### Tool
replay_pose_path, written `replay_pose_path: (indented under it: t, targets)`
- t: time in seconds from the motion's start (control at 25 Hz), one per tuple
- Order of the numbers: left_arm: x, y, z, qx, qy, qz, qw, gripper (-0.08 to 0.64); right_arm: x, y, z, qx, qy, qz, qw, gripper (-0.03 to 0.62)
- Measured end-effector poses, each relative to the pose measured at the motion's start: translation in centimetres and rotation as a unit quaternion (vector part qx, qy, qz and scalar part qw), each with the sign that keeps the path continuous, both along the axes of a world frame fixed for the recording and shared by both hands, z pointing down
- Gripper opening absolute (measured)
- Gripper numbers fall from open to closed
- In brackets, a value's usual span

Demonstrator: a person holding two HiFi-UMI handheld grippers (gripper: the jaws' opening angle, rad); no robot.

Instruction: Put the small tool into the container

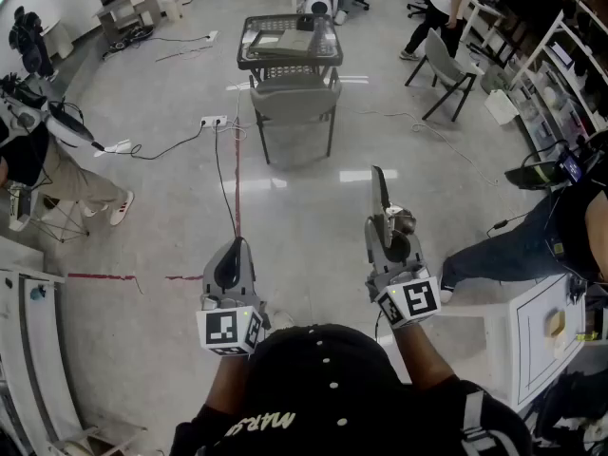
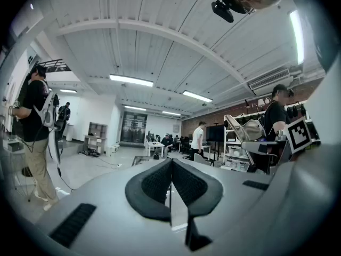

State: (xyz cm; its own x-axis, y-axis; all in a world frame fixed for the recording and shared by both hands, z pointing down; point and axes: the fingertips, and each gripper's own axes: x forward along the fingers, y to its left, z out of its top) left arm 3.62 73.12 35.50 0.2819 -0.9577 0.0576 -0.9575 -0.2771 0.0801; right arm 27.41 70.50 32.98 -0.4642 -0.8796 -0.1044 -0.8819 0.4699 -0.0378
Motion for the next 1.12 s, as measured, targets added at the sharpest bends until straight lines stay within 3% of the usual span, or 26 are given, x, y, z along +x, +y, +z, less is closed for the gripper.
replay_pose_path:
  t: [0.4,0.56,0.88,1.12]
  targets:
    - [-0.5,-0.1,-0.2,-0.001,-0.002,0.006,1.0,0.025,-0.8,-0.1,-0.1,-0.004,0.012,0.006,1.0,0.075]
    - [-1.4,-0.2,0.2,0.001,-0.003,0.015,0.9999,0.025,-1.6,0.1,0.1,-0.004,-0.006,0.008,1.0,0.077]
    - [-4.6,-0.2,0.2,0.004,-0.001,0.028,0.9996,0.025,-4.3,0.3,1.1,-0.004,-0.013,0.023,1.0,0.077]
    - [-7.4,-0.7,0.7,0.001,0.008,0.015,0.9999,0.025,-6.4,-0.2,1.1,-0.005,0.0,0.025,1.0,0.077]
